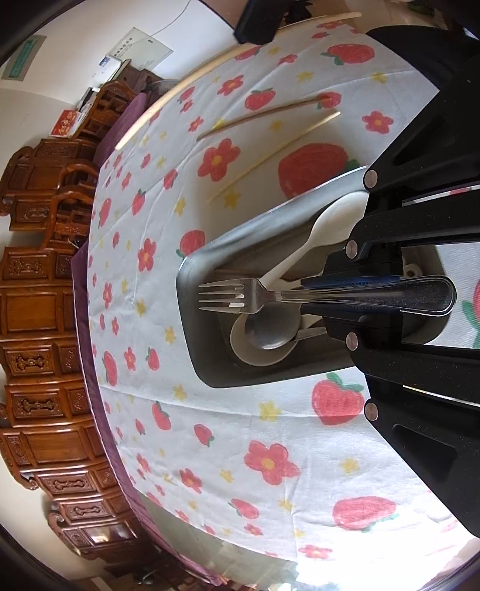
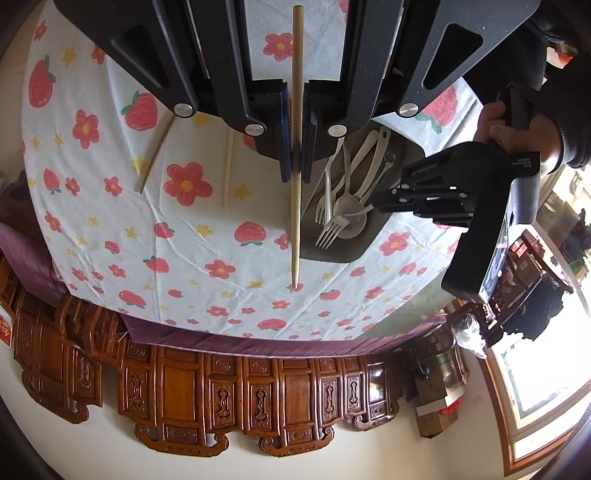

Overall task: Organize utensils
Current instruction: 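Carry the metal fork over the tray with the left tool while the right tool carries the chopstick, then open the left tool to drop the fork while the right tool lowers the chopstick into the tray, then open the right tool and move it toward the remaining wooden chopstick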

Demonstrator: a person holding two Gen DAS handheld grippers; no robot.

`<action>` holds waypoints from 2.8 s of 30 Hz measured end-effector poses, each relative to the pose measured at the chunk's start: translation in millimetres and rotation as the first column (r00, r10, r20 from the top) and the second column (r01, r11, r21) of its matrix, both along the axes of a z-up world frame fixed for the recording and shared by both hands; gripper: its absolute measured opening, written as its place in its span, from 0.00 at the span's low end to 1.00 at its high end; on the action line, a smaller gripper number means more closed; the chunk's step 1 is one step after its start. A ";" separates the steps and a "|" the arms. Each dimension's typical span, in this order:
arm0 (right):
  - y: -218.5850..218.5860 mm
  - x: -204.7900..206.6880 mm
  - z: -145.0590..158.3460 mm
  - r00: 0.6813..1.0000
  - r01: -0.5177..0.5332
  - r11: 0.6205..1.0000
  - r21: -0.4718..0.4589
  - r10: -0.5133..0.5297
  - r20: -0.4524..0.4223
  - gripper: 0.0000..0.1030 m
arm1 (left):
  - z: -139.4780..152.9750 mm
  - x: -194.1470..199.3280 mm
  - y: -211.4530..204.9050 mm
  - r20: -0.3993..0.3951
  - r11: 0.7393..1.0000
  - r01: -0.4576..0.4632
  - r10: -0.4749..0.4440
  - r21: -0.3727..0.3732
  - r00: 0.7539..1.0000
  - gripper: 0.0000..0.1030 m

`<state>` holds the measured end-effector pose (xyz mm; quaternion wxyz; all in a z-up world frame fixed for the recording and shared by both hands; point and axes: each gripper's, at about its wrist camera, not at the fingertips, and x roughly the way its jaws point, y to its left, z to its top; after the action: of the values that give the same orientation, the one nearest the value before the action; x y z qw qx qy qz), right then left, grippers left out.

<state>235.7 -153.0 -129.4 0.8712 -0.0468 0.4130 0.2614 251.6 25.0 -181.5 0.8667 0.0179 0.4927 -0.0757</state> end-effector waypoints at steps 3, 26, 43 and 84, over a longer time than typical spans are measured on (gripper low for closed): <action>5.6 6.6 -10.8 1.000 -0.010 1.000 -0.020 0.009 -0.021 0.06 | -8.1 8.4 3.4 -0.012 1.000 -0.016 0.016 -0.001 1.000 0.07; 80.3 48.0 -40.3 0.990 -0.068 0.997 0.033 0.072 -0.122 0.06 | 36.7 -16.7 52.4 0.043 0.998 -0.031 0.033 -0.052 0.999 0.08; 121.6 66.0 -80.0 0.972 0.004 0.998 0.066 0.012 -0.235 0.06 | 63.7 -45.3 90.0 0.097 0.992 -0.107 0.113 -0.060 0.989 0.08; -81.3 43.1 -97.9 0.969 0.201 0.972 -0.123 -0.216 -0.118 0.23 | 54.7 -26.3 -35.0 0.101 0.997 0.033 -0.025 -0.072 0.995 0.65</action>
<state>278.8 -234.3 -227.4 0.8610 -0.0338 0.4856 0.1476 225.3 -10.0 -126.8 0.8891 -0.0031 0.4454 -0.1054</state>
